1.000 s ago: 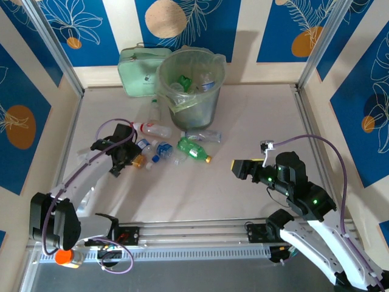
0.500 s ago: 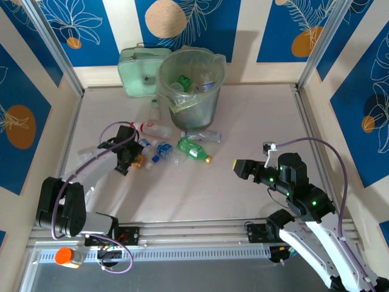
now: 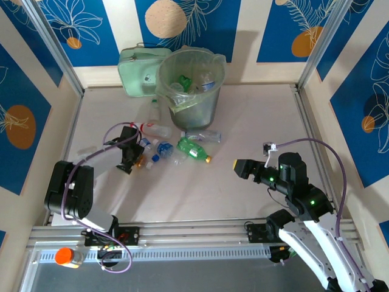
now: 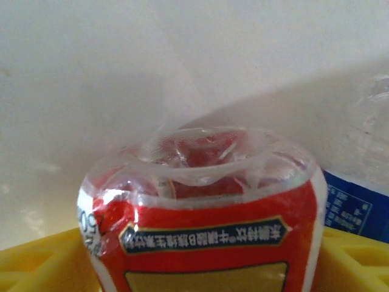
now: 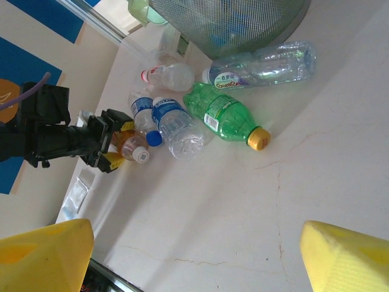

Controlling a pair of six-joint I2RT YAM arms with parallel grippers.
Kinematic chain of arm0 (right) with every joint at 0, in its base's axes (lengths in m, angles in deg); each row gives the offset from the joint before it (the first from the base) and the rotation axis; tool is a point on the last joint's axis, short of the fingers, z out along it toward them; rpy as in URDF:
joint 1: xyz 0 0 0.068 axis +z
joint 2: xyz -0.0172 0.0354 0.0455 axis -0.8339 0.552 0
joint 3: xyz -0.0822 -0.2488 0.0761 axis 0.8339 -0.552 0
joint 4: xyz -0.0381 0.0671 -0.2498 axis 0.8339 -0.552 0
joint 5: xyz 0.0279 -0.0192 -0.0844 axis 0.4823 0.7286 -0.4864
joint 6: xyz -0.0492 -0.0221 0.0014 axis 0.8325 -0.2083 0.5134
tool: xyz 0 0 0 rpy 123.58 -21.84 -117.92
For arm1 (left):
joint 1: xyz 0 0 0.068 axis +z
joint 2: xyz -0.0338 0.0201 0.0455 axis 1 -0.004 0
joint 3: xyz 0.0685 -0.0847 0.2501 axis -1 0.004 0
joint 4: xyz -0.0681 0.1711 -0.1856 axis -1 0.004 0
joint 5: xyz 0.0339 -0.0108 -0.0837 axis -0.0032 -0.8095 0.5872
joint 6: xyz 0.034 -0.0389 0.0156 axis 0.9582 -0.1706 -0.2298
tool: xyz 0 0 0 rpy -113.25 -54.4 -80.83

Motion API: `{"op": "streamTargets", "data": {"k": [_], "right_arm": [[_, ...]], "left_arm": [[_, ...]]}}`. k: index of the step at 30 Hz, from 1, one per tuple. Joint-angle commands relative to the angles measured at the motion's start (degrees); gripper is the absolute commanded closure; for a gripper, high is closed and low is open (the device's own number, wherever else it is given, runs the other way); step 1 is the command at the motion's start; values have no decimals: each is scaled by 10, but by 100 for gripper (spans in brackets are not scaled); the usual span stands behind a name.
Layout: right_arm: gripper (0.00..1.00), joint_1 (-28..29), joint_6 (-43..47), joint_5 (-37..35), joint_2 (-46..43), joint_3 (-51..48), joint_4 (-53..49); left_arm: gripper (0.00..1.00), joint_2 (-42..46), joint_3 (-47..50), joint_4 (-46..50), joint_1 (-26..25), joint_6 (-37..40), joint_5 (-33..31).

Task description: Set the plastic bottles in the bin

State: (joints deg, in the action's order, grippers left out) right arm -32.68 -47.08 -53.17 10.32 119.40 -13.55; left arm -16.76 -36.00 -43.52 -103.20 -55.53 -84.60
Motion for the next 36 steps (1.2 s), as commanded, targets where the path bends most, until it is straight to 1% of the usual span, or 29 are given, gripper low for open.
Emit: {"op": "streamTargets", "data": {"k": [1,4,5,8,11,14,15,19,20,22,26,27,28,29,30,33,36], "right_arm": [[12,-5,-6,19,-6,2,2],[12,-8,-5,20,-5,9,-1],[12,-8,-4,20,-6,11,-3],[12,-10,-3,21,-5,20,-6],[12,-11,-1,21,-5,31,-12],[12,-11,2,22,-5,42,-16],[12,-11,2,23,-4,44,-17],[12,-11,6,33,6,57,-12],[13,-11,7,36,10,61,-10],[13,-11,9,44,22,68,-4],[13,-11,5,63,40,74,18],[13,-11,5,69,45,75,26],[13,-11,4,76,51,79,32],[13,-11,4,83,56,81,39],[13,-11,4,90,63,85,47],[13,-10,9,119,84,104,67],[13,-3,22,152,113,124,91]], "left_arm": [[33,-9,8,-10,7,-2,22],[43,13,10,2,7,9,22],[44,23,10,10,7,13,19],[45,67,10,33,7,31,13],[44,121,10,57,5,59,22],[46,184,13,57,1,113,46],[49,207,16,43,-1,142,65],[50,298,-1,1,-20,288,143],[50,319,-4,-14,-24,320,170],[50,361,-7,-60,-36,387,249],[50,405,-28,-99,-79,502,325],[51,411,-31,-104,-90,529,340],[54,416,-31,-113,-102,560,360],[56,421,-31,-119,-115,585,373],[57,425,-32,-118,-134,612,371],[56,432,-36,-116,-193,691,345],[58,426,-32,-135,-231,760,363]]}}
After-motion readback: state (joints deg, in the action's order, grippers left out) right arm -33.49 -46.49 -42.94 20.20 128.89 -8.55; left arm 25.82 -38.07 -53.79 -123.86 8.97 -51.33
